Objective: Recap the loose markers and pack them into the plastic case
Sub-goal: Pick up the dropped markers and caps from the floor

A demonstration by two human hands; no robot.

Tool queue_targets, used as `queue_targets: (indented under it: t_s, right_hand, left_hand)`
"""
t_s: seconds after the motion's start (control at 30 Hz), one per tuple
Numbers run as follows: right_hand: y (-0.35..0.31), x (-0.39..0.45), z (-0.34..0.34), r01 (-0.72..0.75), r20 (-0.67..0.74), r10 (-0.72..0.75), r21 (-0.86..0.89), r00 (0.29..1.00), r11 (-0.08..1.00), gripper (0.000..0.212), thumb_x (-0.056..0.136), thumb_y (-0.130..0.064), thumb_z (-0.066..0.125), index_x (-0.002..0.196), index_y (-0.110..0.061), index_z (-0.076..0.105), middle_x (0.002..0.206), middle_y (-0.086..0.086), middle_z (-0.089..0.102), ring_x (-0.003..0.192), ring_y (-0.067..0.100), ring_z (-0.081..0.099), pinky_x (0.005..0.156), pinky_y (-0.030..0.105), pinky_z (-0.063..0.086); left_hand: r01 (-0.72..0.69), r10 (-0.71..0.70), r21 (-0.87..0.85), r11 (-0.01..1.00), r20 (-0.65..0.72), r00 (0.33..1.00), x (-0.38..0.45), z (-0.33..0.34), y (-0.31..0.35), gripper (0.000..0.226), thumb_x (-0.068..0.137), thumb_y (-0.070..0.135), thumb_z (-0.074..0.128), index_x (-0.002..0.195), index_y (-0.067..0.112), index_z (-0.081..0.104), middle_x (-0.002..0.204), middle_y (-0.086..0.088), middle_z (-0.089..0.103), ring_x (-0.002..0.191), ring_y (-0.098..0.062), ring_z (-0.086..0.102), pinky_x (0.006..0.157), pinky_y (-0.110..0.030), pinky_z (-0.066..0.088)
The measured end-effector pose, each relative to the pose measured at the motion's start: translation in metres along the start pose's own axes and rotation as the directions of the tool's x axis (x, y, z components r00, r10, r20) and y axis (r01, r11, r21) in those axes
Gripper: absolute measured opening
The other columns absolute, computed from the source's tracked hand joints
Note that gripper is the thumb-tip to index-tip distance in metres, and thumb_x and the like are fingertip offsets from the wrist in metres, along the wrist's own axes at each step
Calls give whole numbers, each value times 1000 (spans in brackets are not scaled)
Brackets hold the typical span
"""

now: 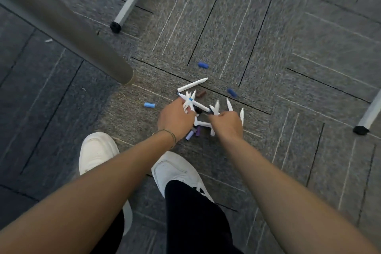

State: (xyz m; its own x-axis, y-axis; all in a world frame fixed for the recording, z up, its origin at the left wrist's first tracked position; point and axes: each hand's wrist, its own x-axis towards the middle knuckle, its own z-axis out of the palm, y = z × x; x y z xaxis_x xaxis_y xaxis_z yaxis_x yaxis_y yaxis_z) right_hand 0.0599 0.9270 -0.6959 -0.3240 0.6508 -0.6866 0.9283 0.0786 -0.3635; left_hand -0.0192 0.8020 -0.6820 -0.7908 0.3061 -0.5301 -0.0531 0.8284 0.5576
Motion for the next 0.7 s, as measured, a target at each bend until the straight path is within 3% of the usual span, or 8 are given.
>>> queue_targets:
  t_s: [0.1, 0.23, 0.3, 0.43, 0.53, 0.7]
  right_hand:
    - [16, 1, -14, -44, 51, 34, 222, 998, 974, 22, 84, -27, 64, 76, -7, 68, 70, 7, 65, 70, 30, 62, 63, 37, 48]
    - [29, 8, -37, 23, 22, -28, 193, 999, 981, 33, 94, -30, 56, 69, -11, 63, 73, 14, 68, 76, 37, 68, 76, 48, 55]
    - [30, 13, -46, 62, 28, -67, 150, 997, 987, 28, 93, -24, 56, 70, -10, 62, 72, 11, 65, 73, 35, 65, 68, 45, 52]
    - [22, 20, -54, 179, 37, -181, 41, 983, 983, 34, 92, -17, 61, 61, -14, 49, 61, 3, 50, 60, 23, 46, 57, 33, 31]
    - [14, 23, -48, 235, 49, -232, -96, 972, 967, 25, 90, -22, 65, 66, -17, 62, 67, 2, 62, 63, 20, 57, 52, 29, 34]
    - [15, 25, -41, 247, 35, -245, -133, 969, 960, 15, 93, -18, 65, 81, -13, 72, 75, 3, 66, 62, 15, 57, 49, 26, 34]
  left_hand:
    - [-18, 17, 155, 988, 5, 1000, 11, 7, 12, 20, 89, 40, 61, 93, 21, 58, 82, 0, 63, 76, -25, 60, 65, -37, 51]
    - [38, -30, 311, 950, -30, 999, 25, 15, 21, 32, 91, 48, 61, 90, 17, 59, 81, -2, 60, 72, -25, 56, 58, -33, 40]
    - [62, -37, 308, 949, -87, 996, 27, 19, 19, 31, 91, 48, 61, 90, 17, 61, 82, -3, 62, 73, -26, 56, 60, -33, 41]
    - [100, -70, 247, 964, -126, 990, 18, 31, 7, 33, 89, 52, 61, 87, 20, 60, 78, 0, 62, 72, -25, 57, 61, -33, 42]
    - [173, -145, 204, 963, -146, 979, 17, 32, 2, 37, 86, 57, 63, 87, 21, 61, 80, 1, 63, 75, -25, 60, 61, -33, 43]
    - [218, -198, 112, 969, -169, 966, 21, 32, 13, 30, 83, 42, 75, 94, 20, 57, 86, 1, 63, 78, -25, 59, 63, -35, 45]
